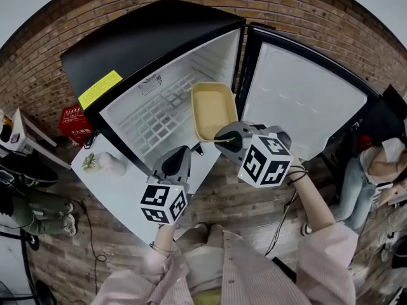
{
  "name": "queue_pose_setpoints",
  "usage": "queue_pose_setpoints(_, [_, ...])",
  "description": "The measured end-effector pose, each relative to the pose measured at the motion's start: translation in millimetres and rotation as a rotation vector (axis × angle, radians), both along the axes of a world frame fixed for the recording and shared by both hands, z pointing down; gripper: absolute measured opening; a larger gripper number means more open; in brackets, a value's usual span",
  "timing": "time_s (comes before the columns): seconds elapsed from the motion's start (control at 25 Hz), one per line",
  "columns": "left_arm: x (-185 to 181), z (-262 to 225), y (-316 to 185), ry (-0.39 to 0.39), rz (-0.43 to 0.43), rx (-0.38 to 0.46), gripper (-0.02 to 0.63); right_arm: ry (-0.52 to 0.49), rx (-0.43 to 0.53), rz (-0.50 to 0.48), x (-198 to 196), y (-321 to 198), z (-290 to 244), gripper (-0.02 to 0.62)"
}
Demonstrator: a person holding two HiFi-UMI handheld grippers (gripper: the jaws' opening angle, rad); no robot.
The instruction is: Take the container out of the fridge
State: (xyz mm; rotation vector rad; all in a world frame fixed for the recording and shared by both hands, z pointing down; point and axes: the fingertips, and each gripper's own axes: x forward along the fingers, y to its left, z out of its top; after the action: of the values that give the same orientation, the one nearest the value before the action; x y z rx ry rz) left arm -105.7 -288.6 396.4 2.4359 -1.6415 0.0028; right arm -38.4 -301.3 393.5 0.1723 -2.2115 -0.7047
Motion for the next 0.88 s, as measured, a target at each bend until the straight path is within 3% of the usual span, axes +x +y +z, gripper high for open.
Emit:
queue_pose_setpoints(0.48, [7.9, 14.8, 7.4, -0.01, -0.058, -0.041, -0.008, -0.045, -0.012, 0.006, 23.0, 22.0, 22.4, 0.021])
queue_pose_setpoints(0.88, [12.5, 29.5, 19.5, -0.021, -0.092, -0.078, -0.008, -0.05, -0.087, -0.009, 34.6, 44.6, 44.7, 0.02])
